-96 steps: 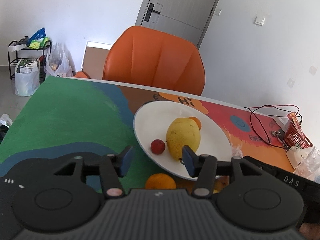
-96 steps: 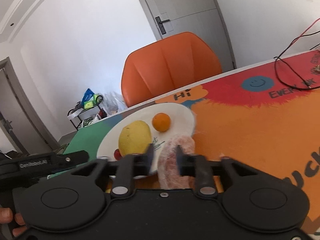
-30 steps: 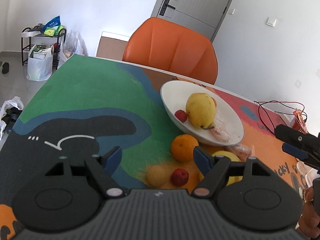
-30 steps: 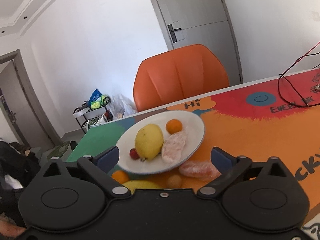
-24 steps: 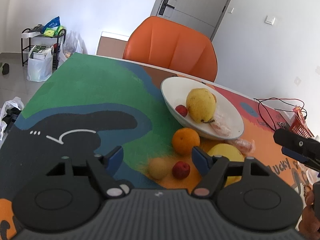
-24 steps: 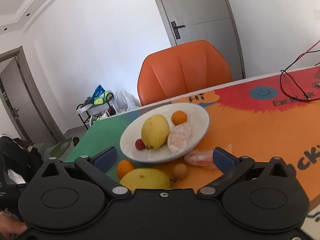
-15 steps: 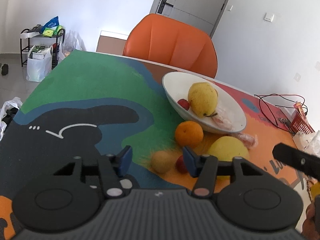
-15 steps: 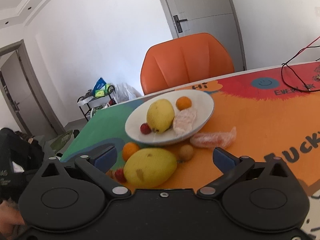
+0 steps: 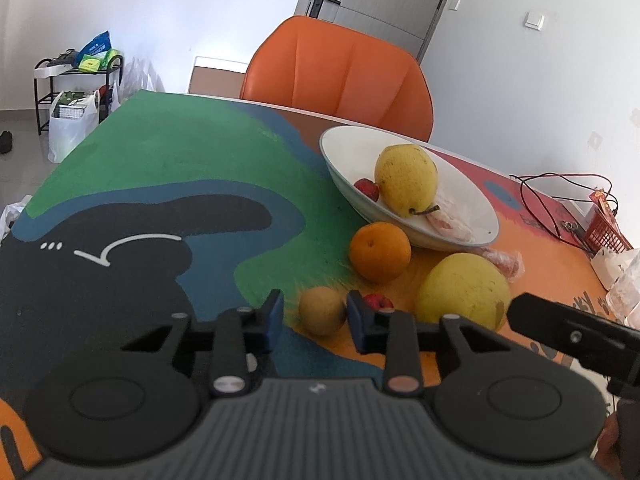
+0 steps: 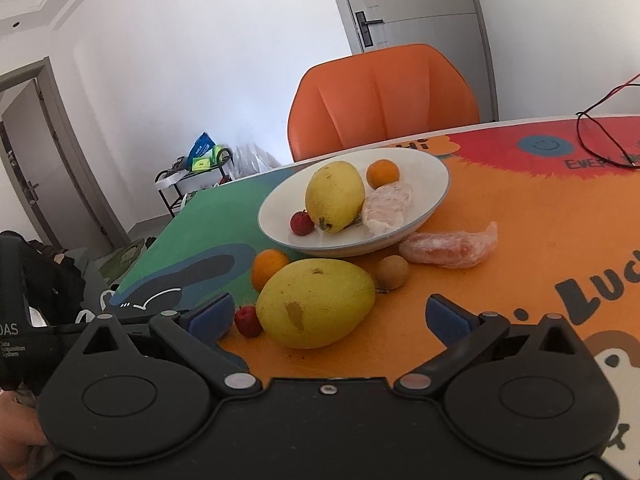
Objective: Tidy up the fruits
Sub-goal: 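Grasp the small yellow fruit with the left tool while the right tool grasps the large pomelo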
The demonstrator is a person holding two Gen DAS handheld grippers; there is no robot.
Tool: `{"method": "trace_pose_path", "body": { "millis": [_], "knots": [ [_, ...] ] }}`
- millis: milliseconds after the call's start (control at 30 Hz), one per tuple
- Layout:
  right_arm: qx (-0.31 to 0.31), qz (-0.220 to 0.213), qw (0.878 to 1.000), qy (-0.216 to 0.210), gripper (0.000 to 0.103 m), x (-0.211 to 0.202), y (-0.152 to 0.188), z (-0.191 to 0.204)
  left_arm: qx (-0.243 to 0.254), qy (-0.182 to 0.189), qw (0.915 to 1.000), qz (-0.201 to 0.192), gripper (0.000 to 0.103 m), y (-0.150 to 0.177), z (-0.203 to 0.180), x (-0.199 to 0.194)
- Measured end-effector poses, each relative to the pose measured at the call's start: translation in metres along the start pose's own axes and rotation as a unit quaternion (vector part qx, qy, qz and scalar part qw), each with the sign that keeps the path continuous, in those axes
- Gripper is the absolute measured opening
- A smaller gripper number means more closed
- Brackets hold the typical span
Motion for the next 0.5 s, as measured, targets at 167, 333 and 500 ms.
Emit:
{"method": "trace_pose_path", "body": {
  "millis": [167, 333, 500],
  "knots": [
    [-0.003, 0.006, 1.000, 0.000, 0.103, 0.009, 0.000, 0.004, 0.001, 0.006, 1.0000, -0.001, 0.024, 0.000, 0.001, 0.001],
    [-0.007, 0.011, 1.000, 0.001, 0.103, 0.017, 0.001, 0.008, -0.007, 0.012, 0.9999, -0.004, 0.024, -0.001, 0.006, -0.004],
    [-0.009, 0.016, 1.000, 0.006, 0.103, 0.024, 0.002, 0.008, -0.015, 0.008, 0.9998, -0.012, 0.024, -0.004, 0.015, -0.012]
  ]
}}
Point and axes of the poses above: each gripper's, at about its wrist camera, not at the fingertips, and x roughly the way its jaws point, z to its left, y to its underside, the point moved 9 cm from there along x, roughly the way its jaws point, and after that the axes turned 9 degrees about x, right-handed, at the moved point
